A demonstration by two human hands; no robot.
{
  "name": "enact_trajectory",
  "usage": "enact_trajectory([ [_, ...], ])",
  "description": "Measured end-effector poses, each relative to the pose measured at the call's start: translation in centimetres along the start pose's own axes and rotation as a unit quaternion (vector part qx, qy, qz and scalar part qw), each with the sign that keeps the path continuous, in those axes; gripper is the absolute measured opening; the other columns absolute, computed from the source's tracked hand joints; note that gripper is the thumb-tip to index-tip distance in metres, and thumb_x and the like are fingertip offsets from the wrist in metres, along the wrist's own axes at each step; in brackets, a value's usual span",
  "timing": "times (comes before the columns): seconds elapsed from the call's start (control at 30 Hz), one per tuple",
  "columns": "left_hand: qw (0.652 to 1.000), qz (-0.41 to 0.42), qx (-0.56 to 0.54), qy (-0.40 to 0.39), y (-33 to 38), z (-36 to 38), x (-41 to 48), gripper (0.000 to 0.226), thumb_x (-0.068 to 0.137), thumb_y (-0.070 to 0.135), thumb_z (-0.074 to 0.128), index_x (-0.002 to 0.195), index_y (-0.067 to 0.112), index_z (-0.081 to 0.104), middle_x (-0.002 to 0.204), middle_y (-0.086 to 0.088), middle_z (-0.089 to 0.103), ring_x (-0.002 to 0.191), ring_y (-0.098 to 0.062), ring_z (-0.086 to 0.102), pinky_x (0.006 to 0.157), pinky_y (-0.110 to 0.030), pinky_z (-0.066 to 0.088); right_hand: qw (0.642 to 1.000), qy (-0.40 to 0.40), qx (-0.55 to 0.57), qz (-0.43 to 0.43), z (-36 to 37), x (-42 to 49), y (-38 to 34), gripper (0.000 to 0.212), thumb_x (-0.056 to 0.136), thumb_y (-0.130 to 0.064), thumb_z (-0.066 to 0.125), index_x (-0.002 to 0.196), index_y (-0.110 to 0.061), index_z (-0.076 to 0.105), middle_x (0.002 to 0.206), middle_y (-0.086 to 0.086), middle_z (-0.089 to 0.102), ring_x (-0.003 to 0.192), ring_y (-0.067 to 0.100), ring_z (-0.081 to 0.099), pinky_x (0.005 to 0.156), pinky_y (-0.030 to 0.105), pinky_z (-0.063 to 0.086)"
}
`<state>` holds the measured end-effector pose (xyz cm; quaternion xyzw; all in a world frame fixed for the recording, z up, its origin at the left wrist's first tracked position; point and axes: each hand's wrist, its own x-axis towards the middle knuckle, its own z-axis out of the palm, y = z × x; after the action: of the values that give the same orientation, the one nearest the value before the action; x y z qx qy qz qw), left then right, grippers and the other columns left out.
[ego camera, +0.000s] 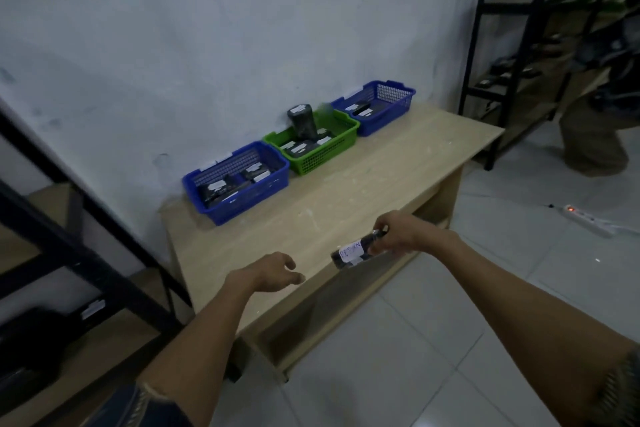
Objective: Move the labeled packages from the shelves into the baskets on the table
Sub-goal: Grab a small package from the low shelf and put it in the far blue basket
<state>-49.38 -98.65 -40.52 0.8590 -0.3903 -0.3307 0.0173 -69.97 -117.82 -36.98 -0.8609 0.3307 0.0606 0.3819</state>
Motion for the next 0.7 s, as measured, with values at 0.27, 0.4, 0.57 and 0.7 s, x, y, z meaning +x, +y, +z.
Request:
enact_trajectory([
  [0.27,1.0,0.003,0.001,-0.005,9.1,-4.6,8.9,0.06,0.09,0.05,0.058,0.139,0.017,0.046,0.146,-0.008,0.043,0.127,-0.022,0.048,0.104,-0.035,0.04,1.0,0.005,0.002,0.001,-11.4,9.0,5.9,0.037,0.074,-0.029,0.079,0.103,-0.012,0.063,0.095,0.01,0.067,0.067,0.017,0.063,0.06,0.03,0.053],
  [0.4,1.0,-0.013,0.013,-0.014,11.4,-6.9,15.1,0.06,0.09,0.05,0.058,0.138,0.017,0.046,0.143,-0.006,0.045,0.123,-0.022,0.051,0.103,-0.036,0.042,1.0,-0.006,0.0,0.011,-15.0,14.9,8.4,0.039,0.073,-0.03,0.078,0.105,-0.013,0.063,0.098,0.013,0.068,0.069,0.019,0.063,0.058,0.03,0.049],
  [0.57,1.0,0.001,0.002,0.014,14.2,-10.5,24.8,0.056,0.089,0.05,0.059,0.134,0.017,0.05,0.139,-0.007,0.049,0.12,-0.023,0.052,0.101,-0.035,0.042,1.0,-0.001,-0.005,0.015,-19.6,22.9,10.7,0.038,0.076,-0.029,0.076,0.106,-0.012,0.062,0.094,0.014,0.069,0.068,0.018,0.063,0.05,0.025,0.043],
  [0.7,1.0,0.013,-0.005,-0.01,17.5,-14.5,31.2,0.057,0.09,0.049,0.059,0.134,0.014,0.051,0.136,-0.008,0.052,0.118,-0.024,0.054,0.099,-0.033,0.043,1.0,-0.007,-0.009,0.021,-23.4,28.9,12.1,0.039,0.074,-0.03,0.077,0.105,-0.012,0.063,0.088,0.011,0.069,0.062,0.016,0.063,0.046,0.023,0.042],
])
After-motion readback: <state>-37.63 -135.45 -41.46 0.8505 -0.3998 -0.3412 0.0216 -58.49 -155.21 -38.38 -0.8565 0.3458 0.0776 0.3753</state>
